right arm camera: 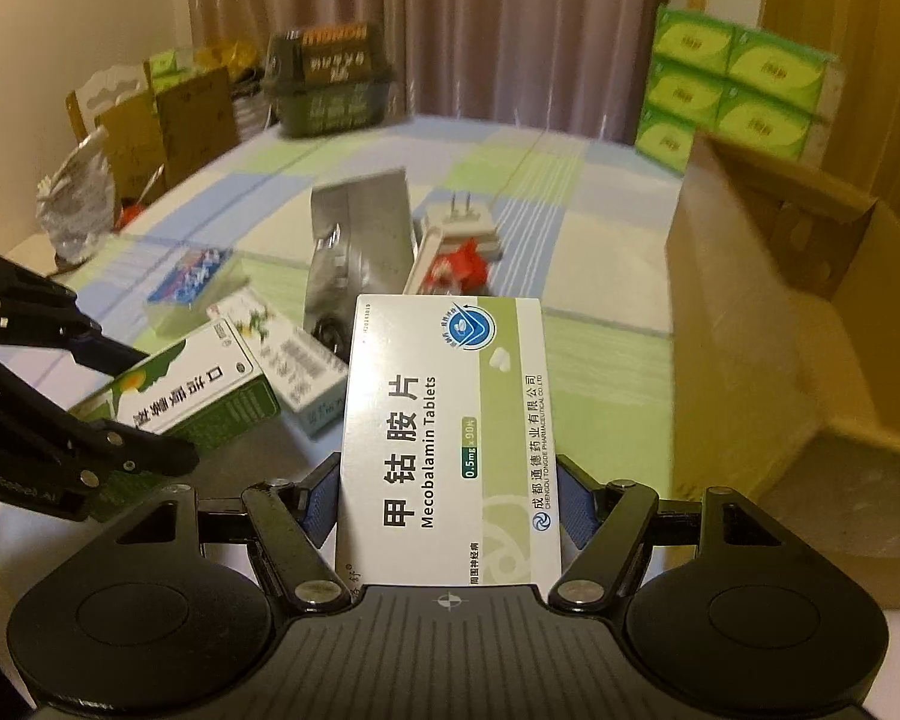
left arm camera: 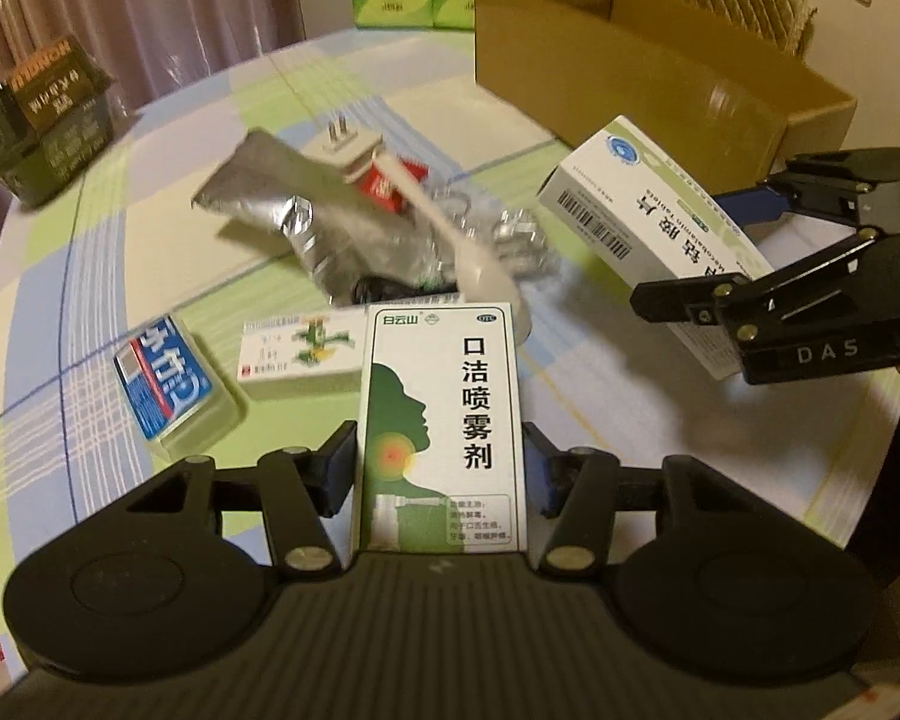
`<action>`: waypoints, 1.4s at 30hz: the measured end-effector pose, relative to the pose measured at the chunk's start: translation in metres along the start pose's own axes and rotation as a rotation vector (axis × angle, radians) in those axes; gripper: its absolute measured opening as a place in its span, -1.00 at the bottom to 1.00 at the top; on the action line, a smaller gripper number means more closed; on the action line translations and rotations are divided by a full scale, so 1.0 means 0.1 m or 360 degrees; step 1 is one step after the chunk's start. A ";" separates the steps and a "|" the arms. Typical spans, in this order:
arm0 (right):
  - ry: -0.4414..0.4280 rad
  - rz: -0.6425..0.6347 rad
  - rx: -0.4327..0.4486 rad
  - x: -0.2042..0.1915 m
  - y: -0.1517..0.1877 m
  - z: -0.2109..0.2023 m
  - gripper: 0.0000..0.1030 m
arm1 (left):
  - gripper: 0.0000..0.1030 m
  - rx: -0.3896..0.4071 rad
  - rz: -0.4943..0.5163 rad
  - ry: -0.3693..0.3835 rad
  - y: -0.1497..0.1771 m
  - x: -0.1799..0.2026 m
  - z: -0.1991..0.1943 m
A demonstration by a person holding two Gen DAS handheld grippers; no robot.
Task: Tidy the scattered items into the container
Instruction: 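Carry both boxes to the cardboard box and release them inside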
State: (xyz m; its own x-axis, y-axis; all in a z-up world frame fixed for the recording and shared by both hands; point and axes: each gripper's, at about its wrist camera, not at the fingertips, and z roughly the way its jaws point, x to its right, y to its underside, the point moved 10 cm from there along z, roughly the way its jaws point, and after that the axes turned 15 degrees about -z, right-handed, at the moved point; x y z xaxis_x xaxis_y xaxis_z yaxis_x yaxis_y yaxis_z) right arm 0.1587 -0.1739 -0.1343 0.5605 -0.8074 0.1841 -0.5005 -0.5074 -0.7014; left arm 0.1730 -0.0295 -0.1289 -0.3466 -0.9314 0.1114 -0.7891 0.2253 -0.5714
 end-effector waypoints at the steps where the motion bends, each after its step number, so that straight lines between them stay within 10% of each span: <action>1: 0.0018 0.0006 0.0016 0.04 -0.04 -0.06 0.32 | -0.02 0.0014 -0.0010 0.0002 -0.05 0.04 -0.04; 19: 0.0406 0.0205 0.0249 1.53 -0.48 -1.22 0.32 | -0.02 0.0347 -0.0032 0.0186 -1.20 1.49 -0.44; 42: 0.0493 0.0469 0.0152 2.59 0.19 -1.00 0.32 | -0.01 0.0311 -0.0060 0.0289 -1.72 2.46 0.43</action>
State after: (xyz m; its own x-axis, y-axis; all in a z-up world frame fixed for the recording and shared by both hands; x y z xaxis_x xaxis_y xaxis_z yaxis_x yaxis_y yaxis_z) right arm 0.2283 -0.4228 -0.0310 0.1713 -0.9731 0.1541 -0.5382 -0.2234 -0.8126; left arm 0.2452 -0.3095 -0.0385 -0.4178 -0.8677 0.2694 -0.6964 0.1154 -0.7083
